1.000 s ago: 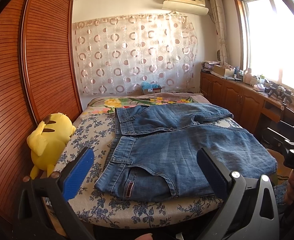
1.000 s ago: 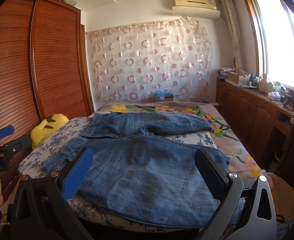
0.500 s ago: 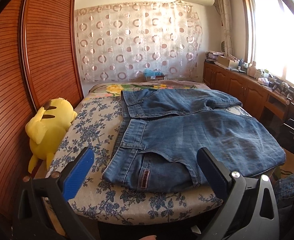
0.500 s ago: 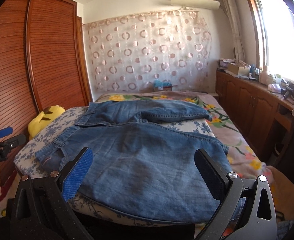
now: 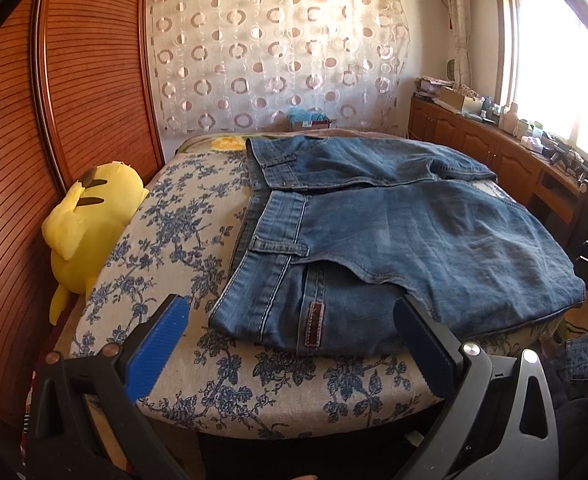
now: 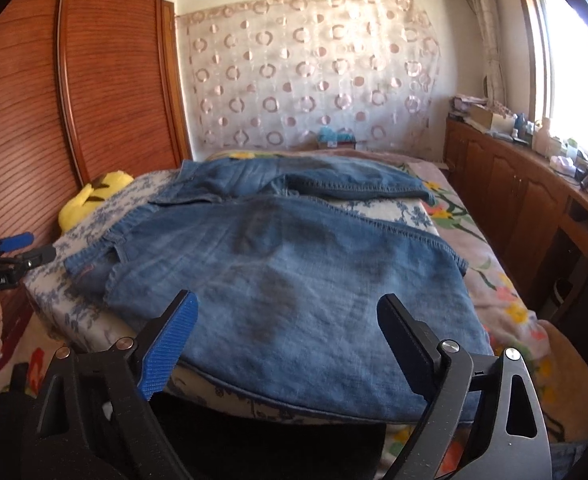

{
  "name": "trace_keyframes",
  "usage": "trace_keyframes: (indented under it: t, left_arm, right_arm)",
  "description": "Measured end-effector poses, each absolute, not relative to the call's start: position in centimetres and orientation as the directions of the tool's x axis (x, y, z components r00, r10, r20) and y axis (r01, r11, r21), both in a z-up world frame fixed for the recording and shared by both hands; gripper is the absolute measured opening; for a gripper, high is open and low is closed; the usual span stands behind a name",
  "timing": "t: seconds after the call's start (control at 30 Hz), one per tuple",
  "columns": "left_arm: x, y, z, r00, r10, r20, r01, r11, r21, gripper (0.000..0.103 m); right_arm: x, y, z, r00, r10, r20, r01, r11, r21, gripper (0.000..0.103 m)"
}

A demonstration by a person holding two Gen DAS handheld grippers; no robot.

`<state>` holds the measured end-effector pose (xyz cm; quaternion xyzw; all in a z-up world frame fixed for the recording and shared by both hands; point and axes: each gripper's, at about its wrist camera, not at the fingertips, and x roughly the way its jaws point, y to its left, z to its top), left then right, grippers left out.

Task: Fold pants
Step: 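Move the right tool to the jeans' leg edge and close on it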

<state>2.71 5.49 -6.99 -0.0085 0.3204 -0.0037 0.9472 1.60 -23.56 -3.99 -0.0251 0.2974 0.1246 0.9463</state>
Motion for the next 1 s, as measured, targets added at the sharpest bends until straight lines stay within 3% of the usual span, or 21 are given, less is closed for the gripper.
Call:
trace_keyframes:
  t: [0.5, 0.9, 1.0]
  left_arm:
    - [3.4, 6.0, -8.6, 0.763, -0.015, -0.646, -0.005, 1.0, -0.029, 0.103]
    - [3.6, 6.7, -9.0, 0.751, -0.017, -0.66, -0.015, 0.999, -0.042, 0.103]
    - [3.8, 6.9, -9.1, 0.748, -0.013, -0.664, -0.019, 0.999, -0.041, 0.103]
  right_arm:
    - [1.1, -28.0, -8.1, 0.689, 0.136, -0.712, -0.245, 0.968, -0.052, 0.083]
    - [0.6, -30.0, -9.7, 0.642, 0.058, -0.764, -0.234, 0.964, -0.123, 0.074]
    - [1.0, -30.2, -10.3, 0.627, 0.021, -0.778, -0.22, 0.964, -0.151, 0.064]
